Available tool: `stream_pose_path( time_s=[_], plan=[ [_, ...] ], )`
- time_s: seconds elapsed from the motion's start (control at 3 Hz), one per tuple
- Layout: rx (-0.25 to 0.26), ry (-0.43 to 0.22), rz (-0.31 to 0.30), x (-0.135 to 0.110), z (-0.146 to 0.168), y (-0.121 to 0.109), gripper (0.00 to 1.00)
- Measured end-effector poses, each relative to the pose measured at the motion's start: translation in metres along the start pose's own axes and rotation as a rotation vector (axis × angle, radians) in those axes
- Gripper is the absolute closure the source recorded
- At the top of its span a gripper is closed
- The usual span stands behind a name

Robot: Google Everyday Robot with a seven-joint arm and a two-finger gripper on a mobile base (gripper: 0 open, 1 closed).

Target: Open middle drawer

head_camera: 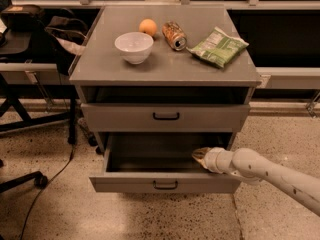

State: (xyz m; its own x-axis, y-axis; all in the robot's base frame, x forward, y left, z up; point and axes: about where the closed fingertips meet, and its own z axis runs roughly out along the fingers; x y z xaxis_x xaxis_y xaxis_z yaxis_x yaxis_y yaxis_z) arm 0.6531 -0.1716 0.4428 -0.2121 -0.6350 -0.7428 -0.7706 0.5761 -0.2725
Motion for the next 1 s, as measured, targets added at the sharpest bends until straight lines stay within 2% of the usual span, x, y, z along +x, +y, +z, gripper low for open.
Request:
stream_pose_path(
  time_s=[0.33, 0.67, 1.0],
  plan=[
    [0.000, 0.000, 0.000, 0.000, 0.000, 0.000, 1.00],
    [-0.059, 0.007, 0.000, 0.010, -0.005, 0.023, 1.00],
    [-0.081, 0.003, -0.001, 0.013, -0.016, 0.039, 1.00]
  ],
)
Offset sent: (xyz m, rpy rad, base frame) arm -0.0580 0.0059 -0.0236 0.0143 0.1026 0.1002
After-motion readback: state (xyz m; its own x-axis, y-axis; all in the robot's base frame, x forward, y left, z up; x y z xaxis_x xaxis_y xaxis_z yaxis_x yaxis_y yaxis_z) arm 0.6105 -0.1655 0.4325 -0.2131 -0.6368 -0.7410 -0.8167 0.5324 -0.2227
